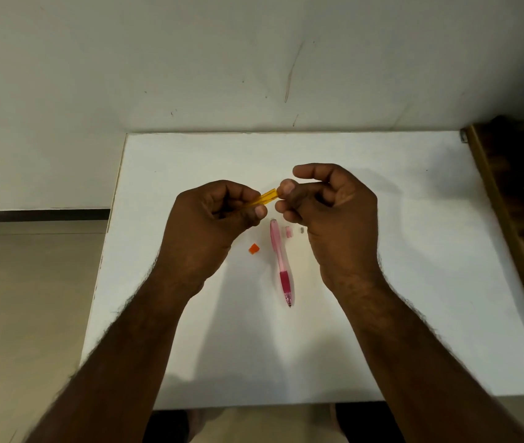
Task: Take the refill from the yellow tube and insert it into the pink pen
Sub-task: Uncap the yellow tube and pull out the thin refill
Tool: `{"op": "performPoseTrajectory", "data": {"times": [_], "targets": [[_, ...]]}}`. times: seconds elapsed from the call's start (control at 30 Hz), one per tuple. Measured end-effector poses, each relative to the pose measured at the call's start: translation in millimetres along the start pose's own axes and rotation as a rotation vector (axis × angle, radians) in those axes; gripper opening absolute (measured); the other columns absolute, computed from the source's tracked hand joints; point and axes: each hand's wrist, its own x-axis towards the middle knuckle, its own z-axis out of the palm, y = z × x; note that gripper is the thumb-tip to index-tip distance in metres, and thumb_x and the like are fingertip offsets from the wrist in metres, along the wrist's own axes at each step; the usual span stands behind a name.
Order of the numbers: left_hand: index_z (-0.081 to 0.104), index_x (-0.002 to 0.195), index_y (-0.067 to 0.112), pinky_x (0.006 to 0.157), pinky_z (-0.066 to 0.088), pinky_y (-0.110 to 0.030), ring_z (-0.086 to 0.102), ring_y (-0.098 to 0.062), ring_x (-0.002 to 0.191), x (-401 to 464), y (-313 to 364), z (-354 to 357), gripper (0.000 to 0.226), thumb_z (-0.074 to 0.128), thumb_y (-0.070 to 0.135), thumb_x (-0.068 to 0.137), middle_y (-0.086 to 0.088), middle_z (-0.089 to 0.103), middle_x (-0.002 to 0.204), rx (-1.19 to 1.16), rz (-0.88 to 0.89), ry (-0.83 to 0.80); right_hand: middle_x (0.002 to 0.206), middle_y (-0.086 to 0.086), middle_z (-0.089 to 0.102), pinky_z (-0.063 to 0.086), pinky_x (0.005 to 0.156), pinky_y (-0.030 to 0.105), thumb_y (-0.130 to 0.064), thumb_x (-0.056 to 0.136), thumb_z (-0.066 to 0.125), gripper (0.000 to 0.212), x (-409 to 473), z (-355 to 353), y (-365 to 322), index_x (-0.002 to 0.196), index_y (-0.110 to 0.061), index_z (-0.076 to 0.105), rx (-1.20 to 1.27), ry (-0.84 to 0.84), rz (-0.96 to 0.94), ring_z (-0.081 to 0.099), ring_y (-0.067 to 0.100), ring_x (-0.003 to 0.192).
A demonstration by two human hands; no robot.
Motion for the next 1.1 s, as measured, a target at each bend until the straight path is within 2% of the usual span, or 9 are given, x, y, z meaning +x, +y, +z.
{"op": "performPoseTrajectory", "data": {"times": [0.23,0.37,0.5,0.57,0.63,0.73,1.1], "targets": [[0.075,0.094,0.019,0.079,0.059,-0.025,0.074,-0.013,0.086,0,2,2,0.013,0.080,0.020,0.082,0.005,0.078,0.089,0.055,0.032,0.032,0.085,-0.003,0.079,0.064,0.077,0.039,-0.024,0.088,0.078,0.021,-2,-1,-1,0.107,-0.017,0.070,-0.143,0.049,-0.158,0.077,0.009,0.074],[0.072,0.094,0.022,0.078,0.055,-0.017,0.072,-0.004,0.089,1,-1,1,0.010,0.077,0.024,0.085,0.011,0.077,0.092,0.129,0.036,0.040,0.084,0.003,0.078,0.064,0.073,0.037,-0.017,0.090,0.076,0.020,0,-5,-2,0.108,-0.011,0.068,-0.088,0.084,-0.226,0.077,0.014,0.074],[0.076,0.091,0.028,0.080,0.043,-0.014,0.060,-0.003,0.093,3,-13,-3,0.011,0.078,0.035,0.083,0.019,0.068,0.091,0.355,0.092,0.158,0.083,0.008,0.077,0.062,0.070,0.039,-0.012,0.089,0.074,0.017,6,-13,-2,0.105,-0.012,0.069,0.004,0.161,-0.216,0.076,0.021,0.072],[0.077,0.090,0.031,0.077,0.043,-0.018,0.056,-0.008,0.093,5,-20,-6,0.012,0.080,0.037,0.081,0.015,0.065,0.094,0.454,0.108,0.201,0.083,0.008,0.077,0.062,0.069,0.039,-0.010,0.088,0.073,0.016,9,-17,-1,0.104,-0.012,0.069,0.023,0.191,-0.194,0.076,0.022,0.071],[0.077,0.089,0.033,0.077,0.049,-0.031,0.058,-0.015,0.093,6,-26,-7,0.012,0.081,0.038,0.079,0.008,0.066,0.094,0.523,0.094,0.192,0.083,0.008,0.077,0.060,0.068,0.036,-0.007,0.088,0.071,0.017,11,-20,0,0.105,-0.010,0.069,0.055,0.201,-0.166,0.076,0.023,0.071],[0.075,0.086,0.037,0.082,0.052,-0.043,0.059,-0.019,0.094,5,-31,-6,0.011,0.082,0.040,0.077,0.012,0.066,0.090,0.602,0.034,0.157,0.082,0.007,0.078,0.059,0.067,0.032,-0.005,0.090,0.072,0.016,12,-19,0,0.105,-0.008,0.069,0.081,0.196,-0.132,0.076,0.023,0.070],[0.074,0.096,0.033,0.093,0.048,-0.044,0.063,-0.016,0.094,3,-26,1,0.019,0.080,0.042,0.079,0.011,0.069,0.094,0.765,0.025,0.115,0.081,0.004,0.078,0.060,0.066,0.031,-0.007,0.091,0.074,0.015,10,-19,1,0.105,-0.009,0.070,0.063,0.159,-0.103,0.076,0.021,0.070]]}}
